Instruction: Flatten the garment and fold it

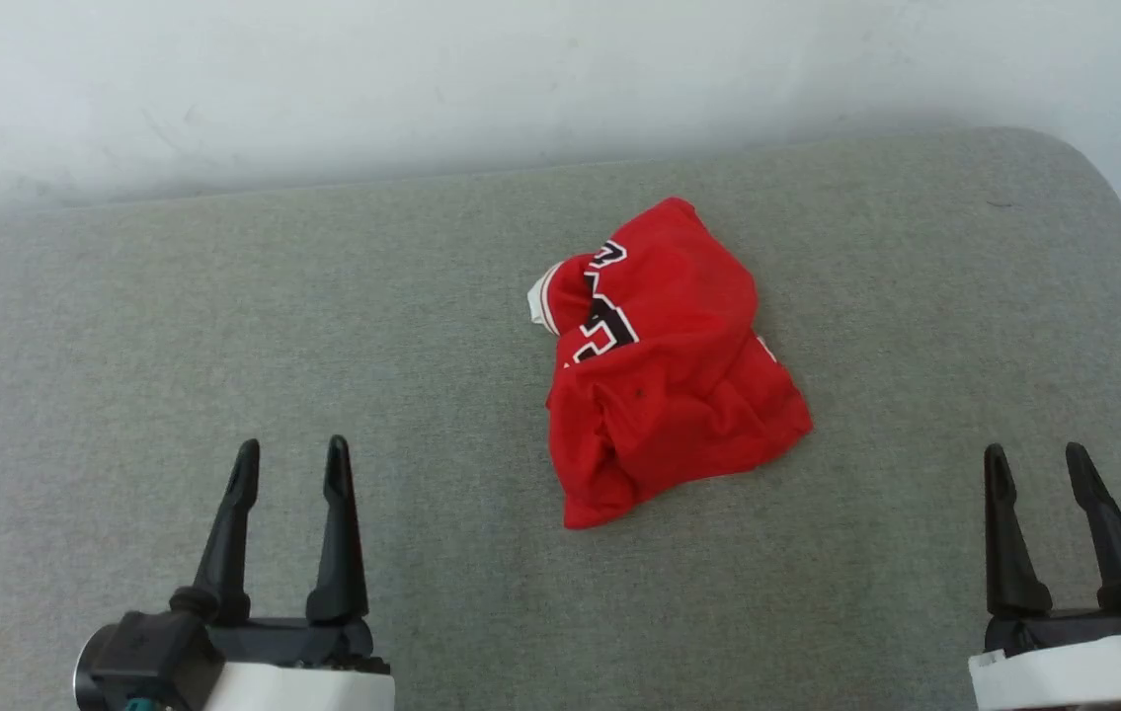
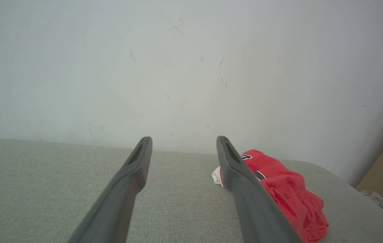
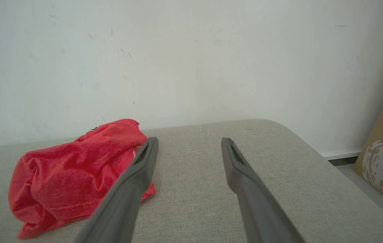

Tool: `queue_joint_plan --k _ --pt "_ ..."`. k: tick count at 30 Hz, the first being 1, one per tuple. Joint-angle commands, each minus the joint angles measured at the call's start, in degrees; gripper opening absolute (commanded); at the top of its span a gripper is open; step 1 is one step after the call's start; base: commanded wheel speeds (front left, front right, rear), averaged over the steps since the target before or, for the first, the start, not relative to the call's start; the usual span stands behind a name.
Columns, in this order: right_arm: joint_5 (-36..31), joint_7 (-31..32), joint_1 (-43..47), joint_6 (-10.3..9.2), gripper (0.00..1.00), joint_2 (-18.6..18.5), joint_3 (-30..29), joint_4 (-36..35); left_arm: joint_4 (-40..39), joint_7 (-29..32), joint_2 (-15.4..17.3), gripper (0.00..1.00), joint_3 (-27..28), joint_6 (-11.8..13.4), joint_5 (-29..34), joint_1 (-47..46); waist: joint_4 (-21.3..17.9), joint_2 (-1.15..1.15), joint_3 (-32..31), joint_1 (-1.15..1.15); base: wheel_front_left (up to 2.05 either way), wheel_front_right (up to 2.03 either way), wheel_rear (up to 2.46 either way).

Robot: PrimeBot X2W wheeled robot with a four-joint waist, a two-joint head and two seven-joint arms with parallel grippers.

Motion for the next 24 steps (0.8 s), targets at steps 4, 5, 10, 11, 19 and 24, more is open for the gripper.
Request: queue_joint_plan --k 4,5,10,11,19,24 --pt "1.8 0.4 -2.9 -0.05 1.00 0.0 -0.3 0.6 -0.4 -0.3 -1.6 1.00 1.3 -3.1 4.2 0.4 1.4 0.00 -0.2 0.00 0.00 0.00 0.00" --pt "1.9 1.1 -4.2 -0.05 1.00 0.0 -0.2 0.5 -0.4 -0.3 -1.8 1.00 1.4 -3.6 4.9 0.3 1.6 0.00 -0.1 0.00 0.00 0.00 0.00" --pt "0.1 7.9 -12.6 -0.05 1.00 0.0 1.5 -0.1 -0.3 -0.3 -2.9 1.00 2.0 -5.3 6.2 -0.8 2.6 0.00 1.0 0.00 0.00 0.00 0.00" --pt "-0.4 9.8 -14.6 -0.05 1.00 0.0 2.2 0.0 -0.3 -0.3 -3.1 1.00 2.0 -5.6 6.3 -1.0 2.8 0.00 1.3 0.00 0.00 0.00 0.00" --pt "-2.0 26.3 -30.9 -0.05 1.00 -0.9 5.5 8.1 1.1 -0.3 -3.7 1.00 1.7 -7.4 6.4 -3.2 4.9 0.00 4.6 0.00 0.00 0.00 0.00" --pt "-0.5 35.4 -38.7 -0.05 1.00 -2.0 5.7 17.1 2.4 -0.3 -3.8 1.00 0.9 -8.2 5.6 -4.8 6.7 0.00 7.4 0.00 0.00 0.00 0.00"
